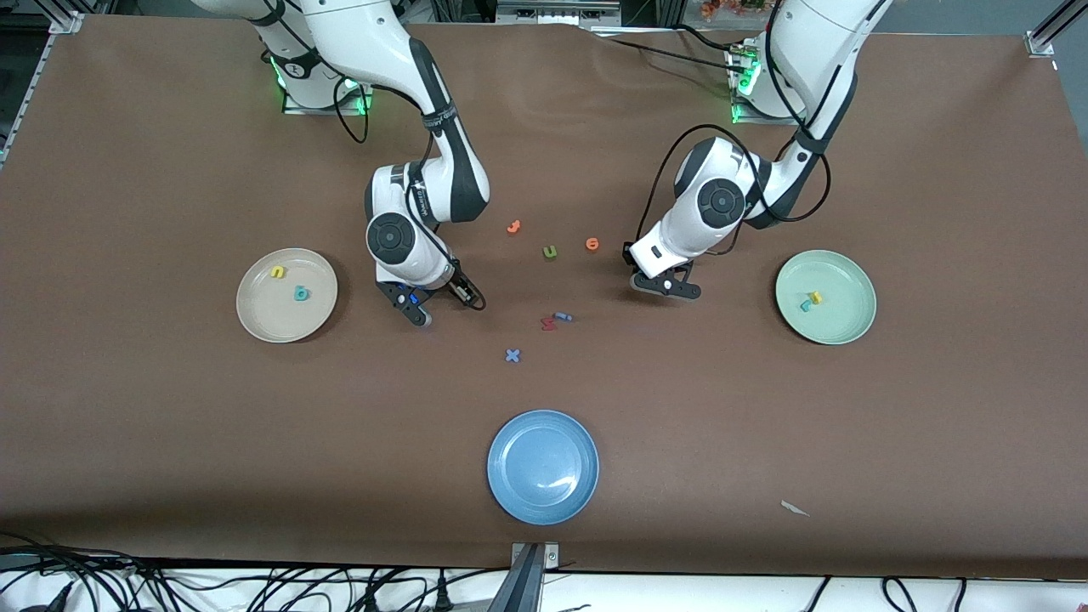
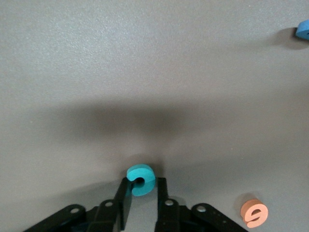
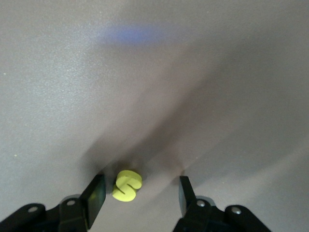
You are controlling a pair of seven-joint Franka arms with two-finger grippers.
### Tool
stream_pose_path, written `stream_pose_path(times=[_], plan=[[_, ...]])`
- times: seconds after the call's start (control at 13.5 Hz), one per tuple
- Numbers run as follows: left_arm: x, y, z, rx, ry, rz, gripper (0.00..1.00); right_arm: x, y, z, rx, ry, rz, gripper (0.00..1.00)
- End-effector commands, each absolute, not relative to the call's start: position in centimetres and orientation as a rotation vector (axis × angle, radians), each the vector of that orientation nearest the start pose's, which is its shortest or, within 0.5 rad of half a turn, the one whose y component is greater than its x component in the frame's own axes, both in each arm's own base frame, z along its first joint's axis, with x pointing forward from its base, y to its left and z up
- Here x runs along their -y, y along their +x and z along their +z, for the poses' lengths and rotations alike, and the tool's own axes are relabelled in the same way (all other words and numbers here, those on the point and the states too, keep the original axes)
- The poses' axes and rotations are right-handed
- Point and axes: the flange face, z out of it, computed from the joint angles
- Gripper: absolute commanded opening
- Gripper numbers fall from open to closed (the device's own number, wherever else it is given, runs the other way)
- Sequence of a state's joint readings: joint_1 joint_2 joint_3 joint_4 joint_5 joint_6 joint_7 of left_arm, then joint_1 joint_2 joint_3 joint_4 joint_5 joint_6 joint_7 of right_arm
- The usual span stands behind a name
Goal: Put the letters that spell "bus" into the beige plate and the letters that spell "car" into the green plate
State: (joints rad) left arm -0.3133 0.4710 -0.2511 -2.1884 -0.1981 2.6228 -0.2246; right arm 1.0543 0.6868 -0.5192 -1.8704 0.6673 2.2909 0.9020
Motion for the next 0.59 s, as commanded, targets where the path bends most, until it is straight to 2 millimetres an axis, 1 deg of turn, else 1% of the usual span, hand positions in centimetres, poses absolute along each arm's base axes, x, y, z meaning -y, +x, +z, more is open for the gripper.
stream_pose_path(times=[0.0, 0.15, 0.22, 0.3, 0.45, 0.52], plan=[[30.0, 47.3, 16.8, -0.259, -3.304, 0.165, 0.07, -34.3, 51.4, 16.8, -1.187, -2.849, 0.26, 0.69], [29.8, 47.5, 17.2, -0.258, -3.306, 0.153, 0.05, -34.4, 51.4, 16.8, -1.182, -2.85, 0.258, 0.6], [29.6, 47.7, 17.8, -0.261, -3.306, 0.139, 0.05, -34.3, 51.4, 16.7, -1.178, -2.853, 0.258, 0.53], [28.9, 48.3, 18.6, -0.248, -3.304, 0.118, 0.05, -34.3, 51.4, 16.7, -1.179, -2.854, 0.257, 0.47], [27.7, 49.1, 20.2, -0.262, -3.279, 0.119, 0.0, -34.3, 51.4, 16.7, -1.177, -2.855, 0.257, 0.3], [26.9, 49.5, 21.2, -0.266, -3.266, 0.113, 0.0, -34.3, 51.4, 16.7, -1.175, -2.856, 0.259, 0.21]])
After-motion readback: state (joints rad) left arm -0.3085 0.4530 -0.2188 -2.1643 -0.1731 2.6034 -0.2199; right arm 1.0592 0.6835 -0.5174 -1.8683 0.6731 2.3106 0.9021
